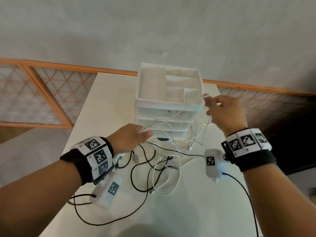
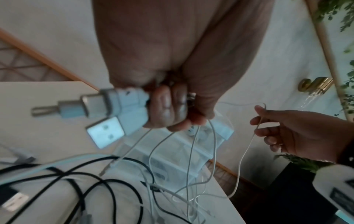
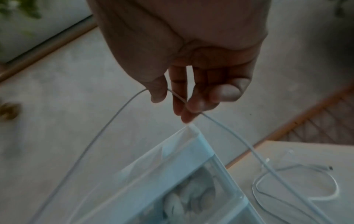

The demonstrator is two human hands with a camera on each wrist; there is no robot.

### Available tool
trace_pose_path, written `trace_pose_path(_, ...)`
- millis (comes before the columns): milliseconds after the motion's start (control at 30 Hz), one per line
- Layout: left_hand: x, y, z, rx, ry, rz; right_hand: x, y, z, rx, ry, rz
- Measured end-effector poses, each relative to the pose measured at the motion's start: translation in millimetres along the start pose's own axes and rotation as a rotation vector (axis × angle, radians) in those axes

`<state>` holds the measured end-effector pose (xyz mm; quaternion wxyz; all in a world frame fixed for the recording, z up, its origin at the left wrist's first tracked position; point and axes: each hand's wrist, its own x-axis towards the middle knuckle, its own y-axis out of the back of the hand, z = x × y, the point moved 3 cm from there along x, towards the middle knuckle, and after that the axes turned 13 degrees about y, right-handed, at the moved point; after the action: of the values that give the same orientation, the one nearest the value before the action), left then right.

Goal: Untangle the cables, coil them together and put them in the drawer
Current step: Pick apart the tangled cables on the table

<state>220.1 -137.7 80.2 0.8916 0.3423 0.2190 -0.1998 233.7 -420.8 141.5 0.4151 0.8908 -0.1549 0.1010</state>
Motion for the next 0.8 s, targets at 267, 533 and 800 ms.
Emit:
trace_pose_path(267, 4, -3, -17, -0.089, 0.096, 0.066, 33, 6, 5, 0.167, -0.044, 0.08)
trace_pose_path(533, -1, -5, -16, -0.209, 0.068, 0.024, 34, 11, 29, 0.267, -0.011, 0.064)
trace_pose_path(800, 0, -4, -15, -0.279, 0.019, -0.015, -32, -21, 48, -0.114, -0.146, -0.296)
